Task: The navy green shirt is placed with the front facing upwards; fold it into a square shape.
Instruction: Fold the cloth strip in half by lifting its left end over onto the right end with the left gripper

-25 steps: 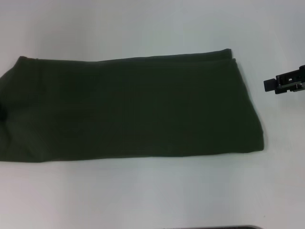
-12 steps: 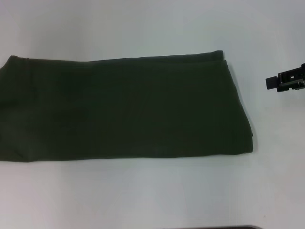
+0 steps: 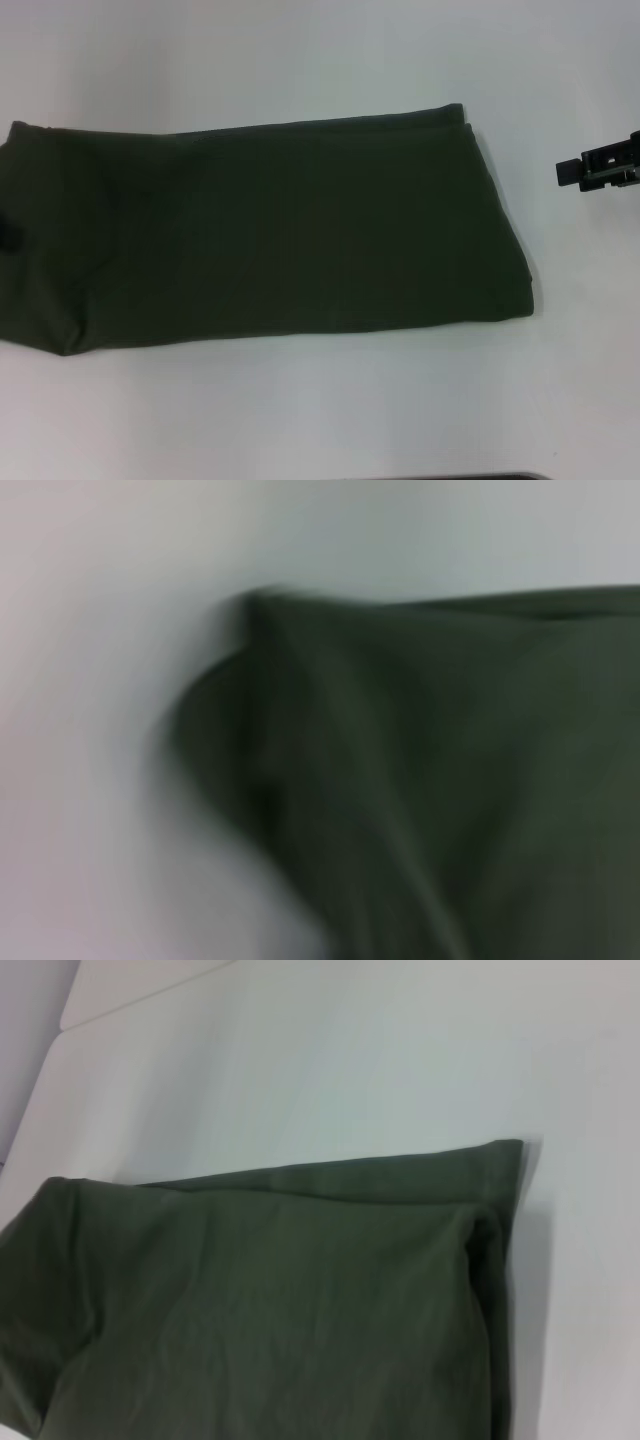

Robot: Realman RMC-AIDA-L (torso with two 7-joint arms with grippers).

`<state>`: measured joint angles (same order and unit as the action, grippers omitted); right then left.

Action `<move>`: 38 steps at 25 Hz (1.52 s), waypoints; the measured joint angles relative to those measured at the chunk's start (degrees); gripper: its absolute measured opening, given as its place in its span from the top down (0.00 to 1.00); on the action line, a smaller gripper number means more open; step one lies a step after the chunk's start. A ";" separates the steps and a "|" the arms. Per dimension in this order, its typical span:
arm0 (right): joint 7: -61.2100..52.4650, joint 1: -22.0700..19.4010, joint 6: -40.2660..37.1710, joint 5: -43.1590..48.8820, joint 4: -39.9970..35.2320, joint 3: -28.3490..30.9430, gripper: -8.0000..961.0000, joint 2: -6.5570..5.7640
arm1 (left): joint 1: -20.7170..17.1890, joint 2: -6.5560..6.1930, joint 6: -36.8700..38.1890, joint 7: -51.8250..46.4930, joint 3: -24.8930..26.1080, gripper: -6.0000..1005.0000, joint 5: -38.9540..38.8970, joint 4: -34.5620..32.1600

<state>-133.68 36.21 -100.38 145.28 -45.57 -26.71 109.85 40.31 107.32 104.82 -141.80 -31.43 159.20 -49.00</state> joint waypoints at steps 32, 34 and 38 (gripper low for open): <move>0.66 0.36 0.10 0.00 0.14 -0.45 0.40 0.93 | 13.52 16.57 -10.89 3.55 -2.27 0.92 -21.22 16.68; 0.69 0.33 0.10 0.00 0.14 -0.44 0.40 1.05 | 13.84 16.60 -13.11 3.83 -3.21 0.92 -22.03 18.63; 0.71 0.34 0.11 0.00 0.14 -0.44 0.40 1.10 | 14.89 16.83 -17.24 4.50 -6.01 0.92 -24.52 22.56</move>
<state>-132.97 36.55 -100.27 145.28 -45.43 -27.15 110.95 55.19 124.16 87.57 -137.30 -37.45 134.68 -26.44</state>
